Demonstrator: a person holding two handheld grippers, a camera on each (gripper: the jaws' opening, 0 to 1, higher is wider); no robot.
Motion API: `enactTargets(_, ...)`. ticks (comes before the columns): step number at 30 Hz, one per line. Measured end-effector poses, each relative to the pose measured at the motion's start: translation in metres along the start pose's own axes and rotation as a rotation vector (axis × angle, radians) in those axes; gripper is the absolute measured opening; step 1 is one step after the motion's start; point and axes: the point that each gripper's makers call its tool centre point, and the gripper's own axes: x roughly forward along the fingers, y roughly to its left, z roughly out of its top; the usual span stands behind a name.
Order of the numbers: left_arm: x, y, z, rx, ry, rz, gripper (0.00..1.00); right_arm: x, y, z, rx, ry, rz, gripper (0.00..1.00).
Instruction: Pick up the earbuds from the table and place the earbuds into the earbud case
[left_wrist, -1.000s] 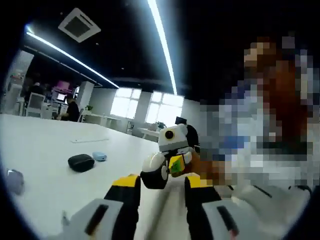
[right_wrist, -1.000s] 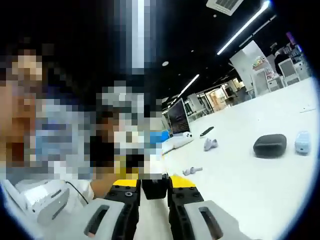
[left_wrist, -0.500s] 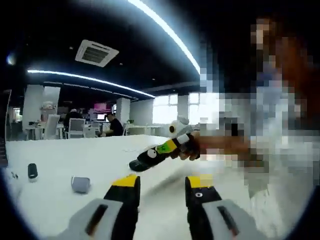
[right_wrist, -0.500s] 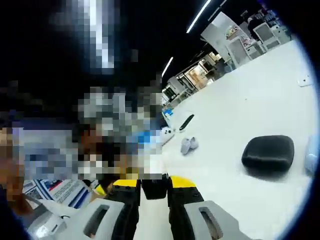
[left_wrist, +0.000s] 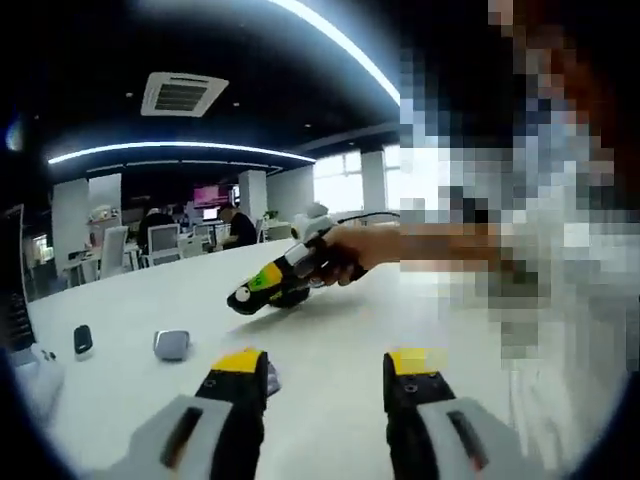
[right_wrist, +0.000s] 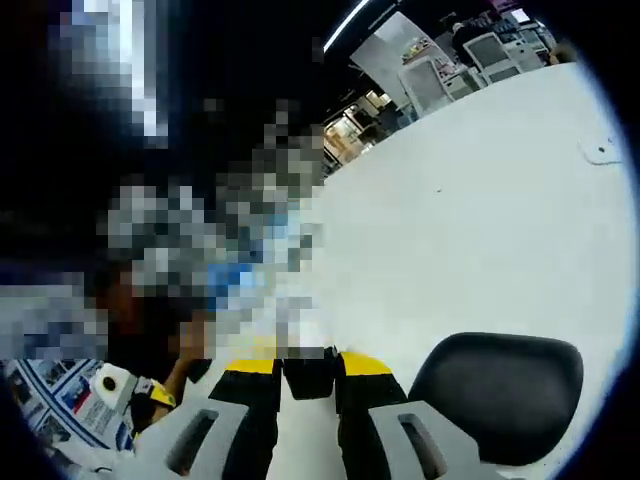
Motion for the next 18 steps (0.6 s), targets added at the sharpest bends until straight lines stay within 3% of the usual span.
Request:
enactTargets(7,-0.002,-0.001,0.005,0.004,-0.014,0.0,0.47,0.008,-0.011,-0.006,0.0,0.029,-0.087,0.2)
enactTargets(12,-0.003,-0.005,0.004,0.002,-0.01,-0.01,0.47,0.007,-0.013,-0.002,0.015,0.014,-0.107,0.21)
enactTargets(16,-0.004,-0.004,0.005,0.0,-0.01,-0.009,0.47,0.001,-0.009,-0.005,0.03,0.014,-0.124,0.3)
enactTargets(18,-0.005,-0.004,0.006,-0.002,-0.013,-0.008,0.47,-0.004,-0.009,-0.002,-0.013,0.011,-0.151,0.33)
